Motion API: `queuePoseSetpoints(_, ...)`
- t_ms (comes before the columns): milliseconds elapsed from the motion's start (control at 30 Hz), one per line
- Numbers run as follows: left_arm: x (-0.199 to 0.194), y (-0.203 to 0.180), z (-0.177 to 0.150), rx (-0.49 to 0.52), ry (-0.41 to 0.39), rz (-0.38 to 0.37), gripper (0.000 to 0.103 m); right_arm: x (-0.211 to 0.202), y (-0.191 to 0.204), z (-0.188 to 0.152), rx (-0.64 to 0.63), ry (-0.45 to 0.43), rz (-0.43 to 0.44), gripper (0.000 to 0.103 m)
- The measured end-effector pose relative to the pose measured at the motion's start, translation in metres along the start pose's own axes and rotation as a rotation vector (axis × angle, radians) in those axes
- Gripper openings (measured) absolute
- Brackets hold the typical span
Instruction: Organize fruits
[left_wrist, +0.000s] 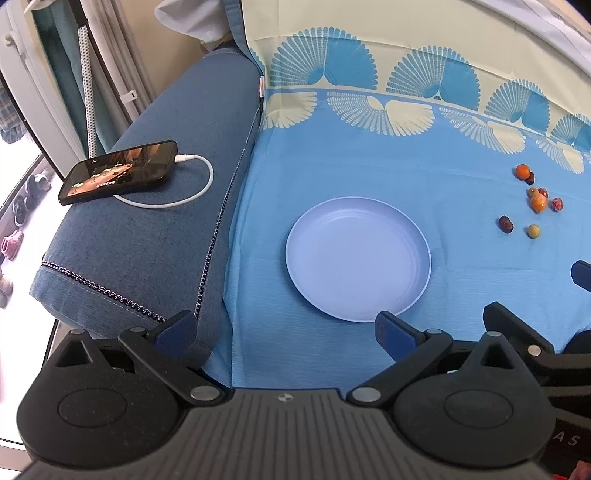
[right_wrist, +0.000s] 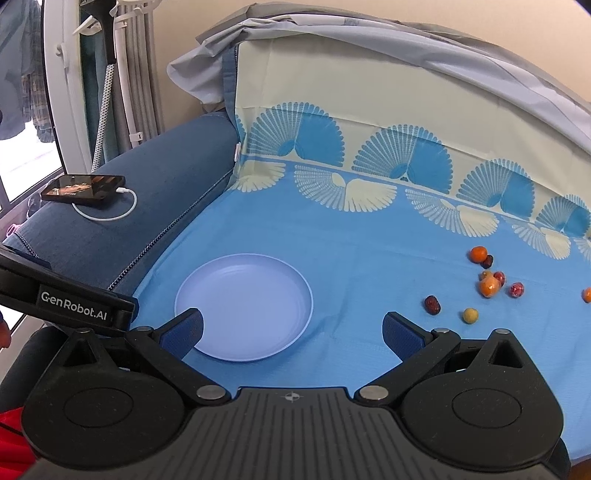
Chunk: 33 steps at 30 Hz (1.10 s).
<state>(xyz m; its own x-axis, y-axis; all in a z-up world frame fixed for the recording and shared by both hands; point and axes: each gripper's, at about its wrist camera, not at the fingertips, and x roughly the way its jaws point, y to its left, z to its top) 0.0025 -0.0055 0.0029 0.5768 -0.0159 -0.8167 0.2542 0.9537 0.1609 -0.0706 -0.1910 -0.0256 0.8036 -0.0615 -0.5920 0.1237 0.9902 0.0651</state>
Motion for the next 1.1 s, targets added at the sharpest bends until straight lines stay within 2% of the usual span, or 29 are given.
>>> queuePoseSetpoints(1100, 0.0048, -0.0015, -0.0070, 0.007, 0.010, 0.006, 0.103, 0.0032, -0.0041, -0.0052, 0.016, 0.021, 0.017, 0.103)
